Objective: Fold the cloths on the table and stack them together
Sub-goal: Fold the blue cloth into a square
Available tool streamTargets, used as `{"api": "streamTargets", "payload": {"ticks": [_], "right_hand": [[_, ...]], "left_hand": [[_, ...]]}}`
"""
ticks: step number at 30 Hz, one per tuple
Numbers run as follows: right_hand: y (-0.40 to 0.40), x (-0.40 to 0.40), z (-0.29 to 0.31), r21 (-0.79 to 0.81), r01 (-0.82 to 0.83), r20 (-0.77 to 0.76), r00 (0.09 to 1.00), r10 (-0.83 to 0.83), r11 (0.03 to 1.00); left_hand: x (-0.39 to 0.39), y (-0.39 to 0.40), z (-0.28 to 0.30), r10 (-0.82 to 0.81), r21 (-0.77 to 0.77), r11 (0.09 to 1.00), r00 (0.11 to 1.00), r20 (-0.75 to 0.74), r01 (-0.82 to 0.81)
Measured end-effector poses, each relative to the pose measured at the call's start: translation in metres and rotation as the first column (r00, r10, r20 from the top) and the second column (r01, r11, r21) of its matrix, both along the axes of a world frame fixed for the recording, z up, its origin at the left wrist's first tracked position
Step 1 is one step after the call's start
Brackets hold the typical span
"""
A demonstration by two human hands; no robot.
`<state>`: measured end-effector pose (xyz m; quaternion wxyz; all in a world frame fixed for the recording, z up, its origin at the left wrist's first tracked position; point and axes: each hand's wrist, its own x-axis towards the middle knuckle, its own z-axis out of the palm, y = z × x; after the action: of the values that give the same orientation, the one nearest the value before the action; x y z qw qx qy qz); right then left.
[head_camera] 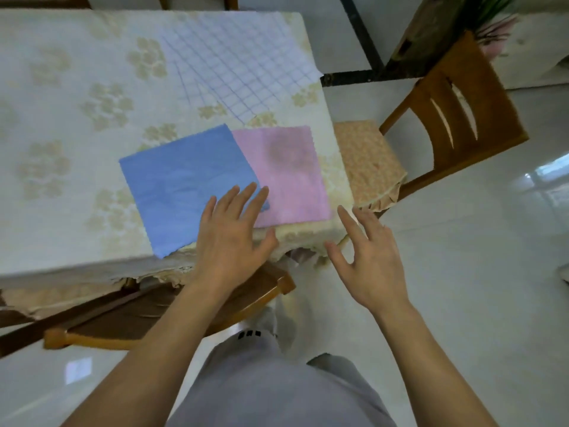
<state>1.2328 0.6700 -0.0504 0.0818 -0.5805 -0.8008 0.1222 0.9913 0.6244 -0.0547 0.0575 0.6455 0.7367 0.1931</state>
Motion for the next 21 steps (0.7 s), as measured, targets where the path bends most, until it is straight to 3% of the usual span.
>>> {"api": "streamTargets", "payload": {"ticks": [13,21], "right_hand": [[0.079,-0.046,-0.005,-0.020,-0.247,-0.066,0.967,0.246,0.969],[0.144,-0.056,-0.016,-0.028,-0.459,-0.081,0.886,0.456,0.888]], "left_hand": [[-0.035,0.008,0.000,0.236,-0.005,0.972,0.971,-0.047,-0.236],[-0.021,0.020,0.005,0.451,-0.029,0.891,0.889,-0.079,-0.454]]}}
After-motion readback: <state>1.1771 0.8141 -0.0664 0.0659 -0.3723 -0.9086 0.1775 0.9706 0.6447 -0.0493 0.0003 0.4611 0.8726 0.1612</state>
